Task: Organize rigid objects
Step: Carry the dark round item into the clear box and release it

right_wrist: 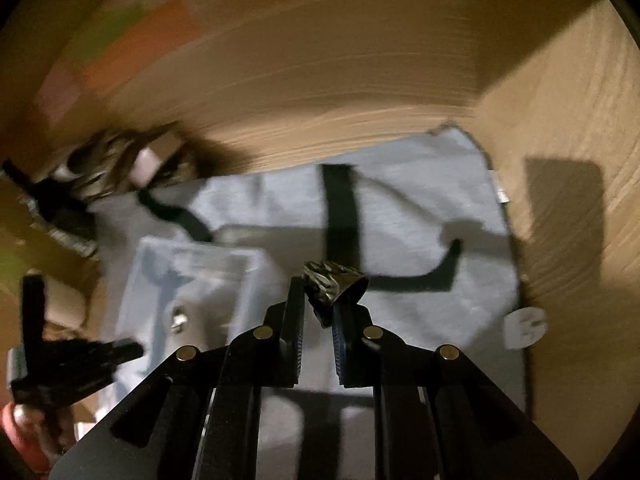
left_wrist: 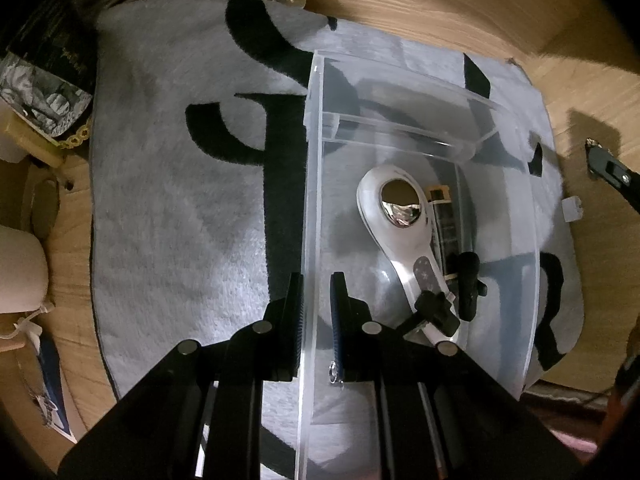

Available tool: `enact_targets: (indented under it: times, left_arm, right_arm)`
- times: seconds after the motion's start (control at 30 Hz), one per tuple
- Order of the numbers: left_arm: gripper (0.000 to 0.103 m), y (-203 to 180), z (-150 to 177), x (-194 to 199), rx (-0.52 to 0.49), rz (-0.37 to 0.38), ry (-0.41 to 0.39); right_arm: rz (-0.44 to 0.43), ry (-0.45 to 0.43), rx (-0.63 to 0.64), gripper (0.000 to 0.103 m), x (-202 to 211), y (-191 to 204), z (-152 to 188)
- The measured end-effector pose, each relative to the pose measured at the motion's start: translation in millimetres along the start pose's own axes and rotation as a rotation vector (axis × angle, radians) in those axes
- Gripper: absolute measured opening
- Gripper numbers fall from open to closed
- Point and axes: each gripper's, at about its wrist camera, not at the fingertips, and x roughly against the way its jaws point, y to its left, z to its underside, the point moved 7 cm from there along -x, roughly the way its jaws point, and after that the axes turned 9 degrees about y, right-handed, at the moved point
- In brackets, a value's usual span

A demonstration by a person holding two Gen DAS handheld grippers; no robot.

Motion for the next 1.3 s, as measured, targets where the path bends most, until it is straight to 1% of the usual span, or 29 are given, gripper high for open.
enact_targets:
  times: [0.17,0.23,0.4,0.63,0.8,0.83,0.87,0.9,0.97,1.0,1.17,1.3]
  left_arm:
    - [0.01,0,-1,0,-0.005,-0.001,-0.001]
    - [0.01,0,-1,0,-0.006,-0.001,-0.004]
    - [0.01,-2,0,-1,-0.005,-0.012,-0.011]
    - [0.01,-3,4,-1,-0.002,-0.016,-0.023]
    - [0.01,-3,5,-1,0.004,-0.015,-0.03]
    - [0.01,-3,6,-1,0.006,-0.014,-0.031]
    - [0.01,-2,6,-1,0.008,-0.014,-0.032]
    - [0.01,-2,6,0,0.009,-0.013,-0.033]
    - [0.01,-2,6,0,0.01,-0.014,-0.035]
    - [0.01,-2,6,0,0.01,-0.014,-0.035]
    - [0.01,-2,7,1,0.004,-0.019,-0.034]
    - [0.01,-2,6,1,0.0,-0.022,-0.029]
  right_arm:
    - [-0.056,0.045,0.072,0.011,-10,46,15]
    - [-0.07,0.067,0.098,0.011,-14,58,21]
    - [-0.092,0.163,0.166,0.012,-40,88,40]
    - [-0.085,0.268,0.234,0.012,-72,111,53]
    - [-0.107,0.337,0.253,0.012,-85,122,62]
    - [-0.108,0.348,0.253,0.013,-87,123,63]
    - [-0.11,0.36,0.254,0.018,-88,123,65]
    - [-0.109,0.368,0.253,0.026,-88,123,66]
    - [-0.101,0.356,0.25,0.036,-85,121,66]
    - [-0.097,0.348,0.251,0.038,-84,121,65]
    - [-0.078,0.297,0.244,0.038,-64,111,58]
    - [-0.051,0.209,0.2,0.038,-40,94,46]
